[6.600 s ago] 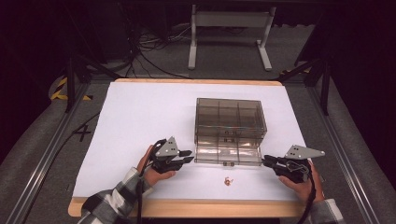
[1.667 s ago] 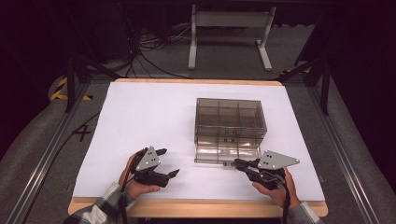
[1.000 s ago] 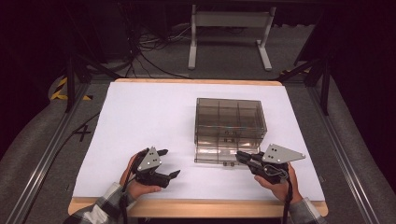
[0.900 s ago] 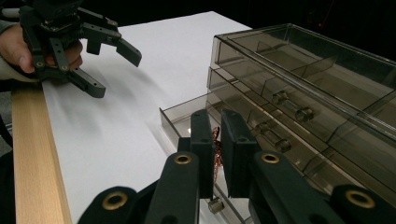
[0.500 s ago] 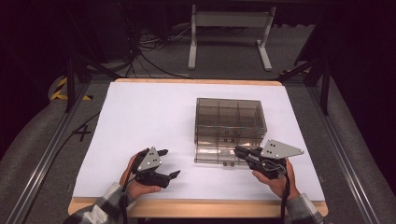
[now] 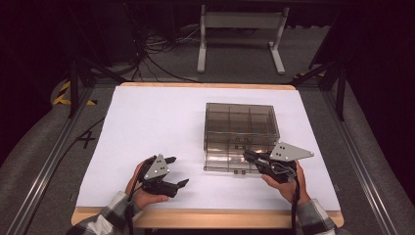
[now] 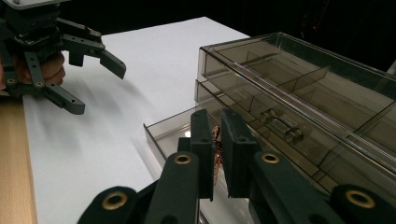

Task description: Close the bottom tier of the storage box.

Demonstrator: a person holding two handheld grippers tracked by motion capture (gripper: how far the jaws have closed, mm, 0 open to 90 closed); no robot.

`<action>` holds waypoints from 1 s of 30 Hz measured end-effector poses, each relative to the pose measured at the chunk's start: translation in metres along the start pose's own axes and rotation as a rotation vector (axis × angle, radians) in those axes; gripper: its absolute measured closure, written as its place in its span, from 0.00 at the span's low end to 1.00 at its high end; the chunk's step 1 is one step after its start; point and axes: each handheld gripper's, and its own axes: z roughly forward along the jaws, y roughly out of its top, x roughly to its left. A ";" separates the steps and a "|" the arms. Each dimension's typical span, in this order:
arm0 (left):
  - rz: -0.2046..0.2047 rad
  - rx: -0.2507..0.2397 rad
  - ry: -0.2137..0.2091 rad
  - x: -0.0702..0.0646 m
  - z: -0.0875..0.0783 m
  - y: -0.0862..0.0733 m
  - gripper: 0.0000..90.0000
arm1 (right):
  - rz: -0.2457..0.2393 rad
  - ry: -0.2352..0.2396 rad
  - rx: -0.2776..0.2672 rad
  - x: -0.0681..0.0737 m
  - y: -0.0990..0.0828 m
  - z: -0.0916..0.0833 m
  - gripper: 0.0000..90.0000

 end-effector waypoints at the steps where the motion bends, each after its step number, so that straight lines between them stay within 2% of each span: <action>1: 0.000 0.000 0.000 0.000 0.000 0.000 0.17 | 0.000 0.000 0.000 0.000 0.000 0.000 0.94; 30: 0.002 0.011 -0.007 -0.001 0.001 0.000 0.17 | 0.012 -0.032 0.078 -0.014 -0.008 0.029 0.94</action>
